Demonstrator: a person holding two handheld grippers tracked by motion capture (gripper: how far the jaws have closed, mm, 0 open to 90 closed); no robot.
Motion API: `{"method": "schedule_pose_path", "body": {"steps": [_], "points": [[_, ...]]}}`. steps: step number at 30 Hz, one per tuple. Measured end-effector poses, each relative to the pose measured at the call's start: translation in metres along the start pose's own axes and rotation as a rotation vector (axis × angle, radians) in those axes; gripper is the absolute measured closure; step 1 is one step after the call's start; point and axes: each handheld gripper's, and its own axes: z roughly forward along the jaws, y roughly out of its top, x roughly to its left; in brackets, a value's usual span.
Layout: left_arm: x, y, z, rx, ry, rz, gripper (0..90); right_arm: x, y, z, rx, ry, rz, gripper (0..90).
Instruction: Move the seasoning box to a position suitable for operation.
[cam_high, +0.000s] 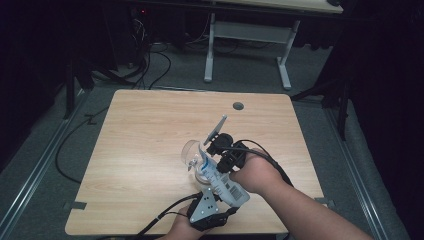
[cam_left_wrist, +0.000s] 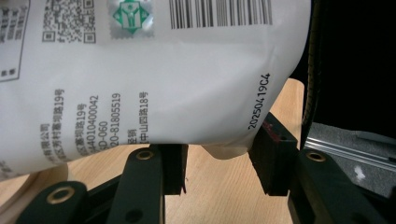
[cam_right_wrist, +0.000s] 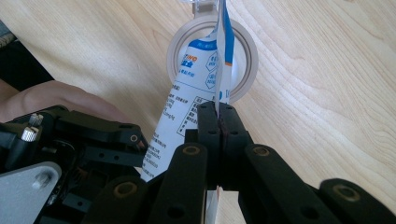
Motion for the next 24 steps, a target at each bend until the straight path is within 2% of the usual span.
{"method": "schedule_pose_path", "body": {"steps": [24], "points": [[0.002,-0.013,0.004,0.030,0.016,0.001,60.1,-0.001,-0.007,0.000,0.016,0.005,0.017,90.0]]}}
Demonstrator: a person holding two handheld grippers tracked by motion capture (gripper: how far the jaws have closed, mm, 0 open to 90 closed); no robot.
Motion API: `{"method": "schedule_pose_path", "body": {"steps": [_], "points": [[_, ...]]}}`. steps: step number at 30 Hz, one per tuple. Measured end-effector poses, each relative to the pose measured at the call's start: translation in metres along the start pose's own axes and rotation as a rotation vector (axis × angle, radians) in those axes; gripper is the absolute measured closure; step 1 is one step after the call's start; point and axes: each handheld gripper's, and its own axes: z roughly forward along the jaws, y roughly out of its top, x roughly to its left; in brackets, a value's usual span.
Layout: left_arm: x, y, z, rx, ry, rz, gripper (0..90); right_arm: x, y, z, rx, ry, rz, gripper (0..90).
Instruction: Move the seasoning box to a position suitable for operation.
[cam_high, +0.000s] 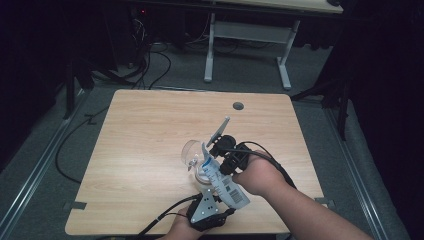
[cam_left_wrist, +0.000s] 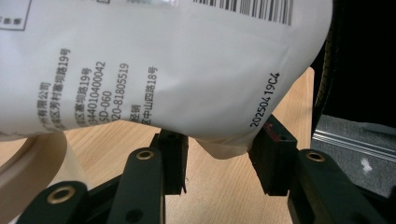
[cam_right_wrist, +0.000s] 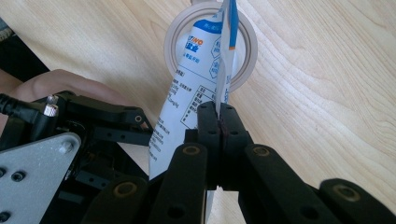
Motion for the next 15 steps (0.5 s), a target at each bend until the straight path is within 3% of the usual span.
{"method": "schedule_pose_path", "body": {"steps": [15], "points": [[0.0002,-0.0030,0.0002,0.009,0.004,0.005,60.0,-0.0006,-0.0039,0.0007,-0.005,-0.001,-0.003,90.0]]}}
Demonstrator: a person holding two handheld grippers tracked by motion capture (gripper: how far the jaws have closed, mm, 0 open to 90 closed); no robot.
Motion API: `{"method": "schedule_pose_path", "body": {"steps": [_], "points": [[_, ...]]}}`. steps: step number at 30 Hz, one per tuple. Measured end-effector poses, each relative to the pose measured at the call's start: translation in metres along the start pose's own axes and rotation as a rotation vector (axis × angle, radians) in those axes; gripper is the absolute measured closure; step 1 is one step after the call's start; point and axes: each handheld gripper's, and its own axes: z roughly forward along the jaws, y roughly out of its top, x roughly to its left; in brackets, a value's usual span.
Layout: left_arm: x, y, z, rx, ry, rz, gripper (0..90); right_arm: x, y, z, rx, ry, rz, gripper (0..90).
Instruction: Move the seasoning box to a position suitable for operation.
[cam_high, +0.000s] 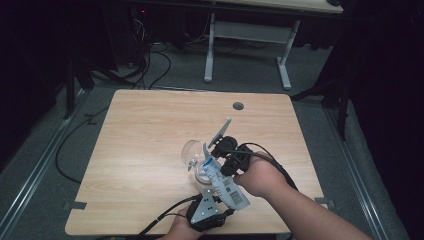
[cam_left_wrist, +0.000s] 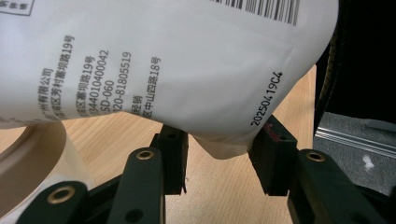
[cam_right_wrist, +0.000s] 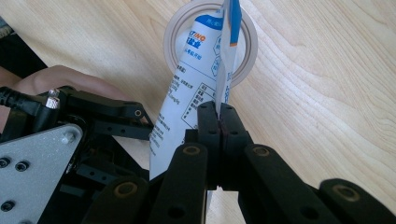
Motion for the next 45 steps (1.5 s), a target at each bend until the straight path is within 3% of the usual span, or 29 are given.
{"method": "schedule_pose_path", "body": {"steps": [17,45], "points": [[0.0022,-0.0008,-0.0004,-0.003,0.006,-0.006,49.3,0.0017,0.0035,-0.0008,-0.007,0.007,0.011,90.0],[0.0083,-0.0081,-0.0071,0.013,0.009,-0.013,45.1,-0.0017,0.0005,-0.0034,-0.013,-0.004,0.006,90.0]]}}
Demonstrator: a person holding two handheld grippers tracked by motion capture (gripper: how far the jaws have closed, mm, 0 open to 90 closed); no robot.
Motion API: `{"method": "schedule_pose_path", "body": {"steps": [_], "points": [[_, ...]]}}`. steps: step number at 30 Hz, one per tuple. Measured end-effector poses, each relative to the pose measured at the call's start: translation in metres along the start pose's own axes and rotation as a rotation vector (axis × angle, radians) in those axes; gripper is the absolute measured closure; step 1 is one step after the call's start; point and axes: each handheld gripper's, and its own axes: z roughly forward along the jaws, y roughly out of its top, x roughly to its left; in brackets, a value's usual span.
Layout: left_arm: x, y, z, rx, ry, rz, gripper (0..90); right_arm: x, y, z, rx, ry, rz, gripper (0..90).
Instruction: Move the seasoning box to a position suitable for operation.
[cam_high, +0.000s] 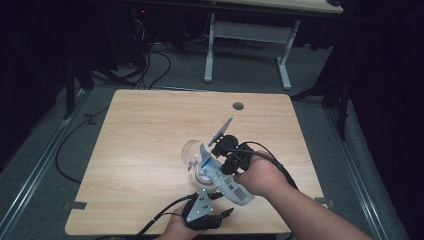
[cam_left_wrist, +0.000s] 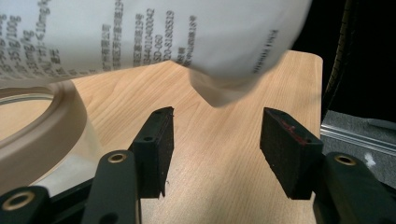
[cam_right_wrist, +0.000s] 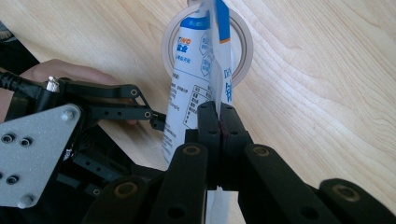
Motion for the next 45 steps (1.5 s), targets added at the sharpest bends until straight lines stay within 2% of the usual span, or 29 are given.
{"method": "schedule_pose_path", "body": {"steps": [14,20,27,31,39,45], "points": [[0.012,-0.008,-0.021,-0.011,0.005,-0.041,45.5,0.001,-0.002,0.000,0.000,-0.005,0.009,90.0],[0.022,-0.012,-0.036,-0.021,0.035,-0.036,45.9,0.001,-0.003,0.001,0.001,0.000,0.001,90.0],[0.038,-0.019,-0.055,-0.023,0.086,-0.042,46.0,0.002,-0.003,0.001,0.000,-0.008,-0.012,90.0],[0.051,-0.024,-0.068,-0.027,0.124,-0.060,46.0,0.002,-0.003,0.000,-0.007,-0.001,-0.003,90.0],[0.077,-0.034,-0.095,-0.034,0.221,-0.095,46.6,0.000,-0.007,-0.001,-0.013,-0.006,-0.012,90.0],[0.089,-0.042,-0.112,-0.039,0.273,-0.118,46.9,-0.005,-0.012,-0.002,-0.017,-0.009,0.013,90.0]]}}
